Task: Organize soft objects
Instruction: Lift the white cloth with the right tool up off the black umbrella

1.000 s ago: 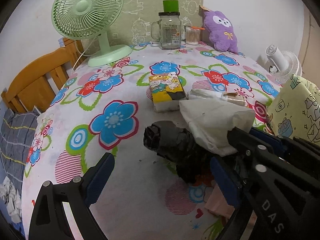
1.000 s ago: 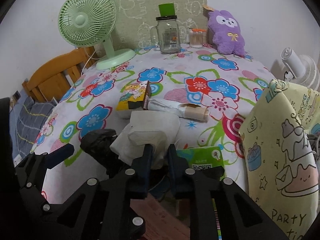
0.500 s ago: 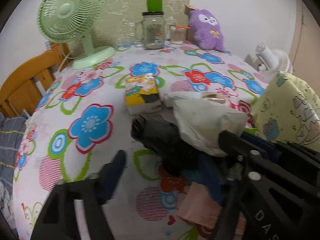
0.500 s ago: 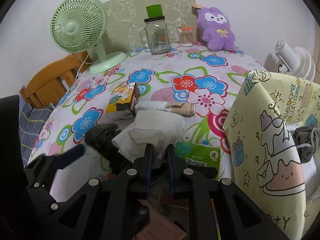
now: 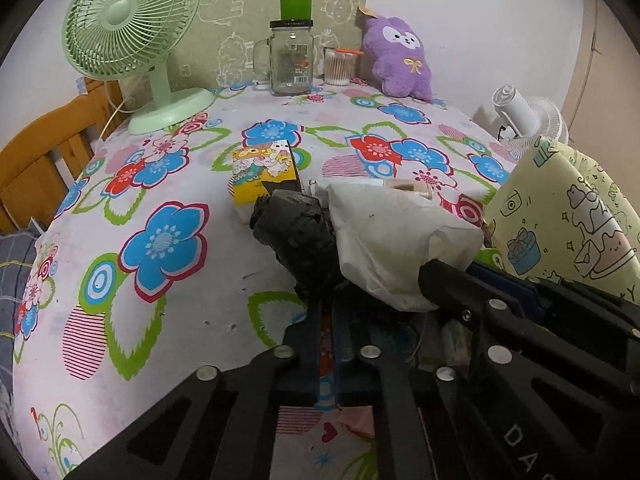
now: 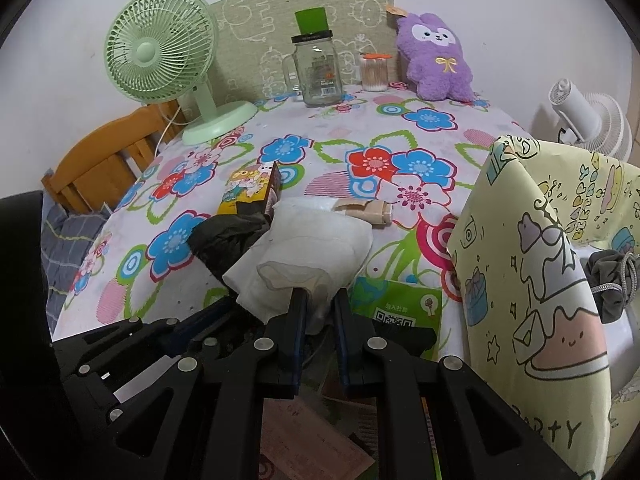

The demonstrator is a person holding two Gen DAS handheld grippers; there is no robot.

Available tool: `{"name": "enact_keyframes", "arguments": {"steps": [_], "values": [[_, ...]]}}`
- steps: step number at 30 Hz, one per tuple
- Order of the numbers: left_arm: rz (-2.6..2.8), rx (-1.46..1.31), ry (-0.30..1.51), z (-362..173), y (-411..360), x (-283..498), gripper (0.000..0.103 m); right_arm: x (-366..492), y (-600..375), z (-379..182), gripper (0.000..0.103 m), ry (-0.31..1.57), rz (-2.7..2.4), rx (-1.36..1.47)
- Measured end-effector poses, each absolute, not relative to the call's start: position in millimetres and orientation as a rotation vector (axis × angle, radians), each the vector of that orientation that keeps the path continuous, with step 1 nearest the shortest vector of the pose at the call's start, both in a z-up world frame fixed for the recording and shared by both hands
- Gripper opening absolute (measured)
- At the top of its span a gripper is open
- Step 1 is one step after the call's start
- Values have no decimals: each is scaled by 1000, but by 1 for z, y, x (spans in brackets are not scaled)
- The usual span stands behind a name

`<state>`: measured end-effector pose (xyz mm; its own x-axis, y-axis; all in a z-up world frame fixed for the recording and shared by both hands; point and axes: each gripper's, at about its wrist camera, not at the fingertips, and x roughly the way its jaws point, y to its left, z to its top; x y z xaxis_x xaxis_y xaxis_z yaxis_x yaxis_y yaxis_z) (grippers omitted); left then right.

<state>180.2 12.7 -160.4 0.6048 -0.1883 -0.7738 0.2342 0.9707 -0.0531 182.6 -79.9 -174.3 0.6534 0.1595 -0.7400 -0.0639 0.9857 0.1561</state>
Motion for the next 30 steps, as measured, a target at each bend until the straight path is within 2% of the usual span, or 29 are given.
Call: {"name": "enact_keyframes", "arguments": {"steps": [24,25,27,29,30], "values": [[-190,26,826,-136,32,139,0,144,-68,-144,17,767,144,88],[-193,13,835,-137,32,139,4,142,-69,-143,16,764,141,86],[-194,-7,839,-136,32,139,34,142,-71,-140,16,751,128,86],[-187,-5,824,-134,29,138,40,141,-73,-136,16,734,114,84],[-191,-6,824,-133,27,139,47,142,-75,-134,16,726,107,83]]}}
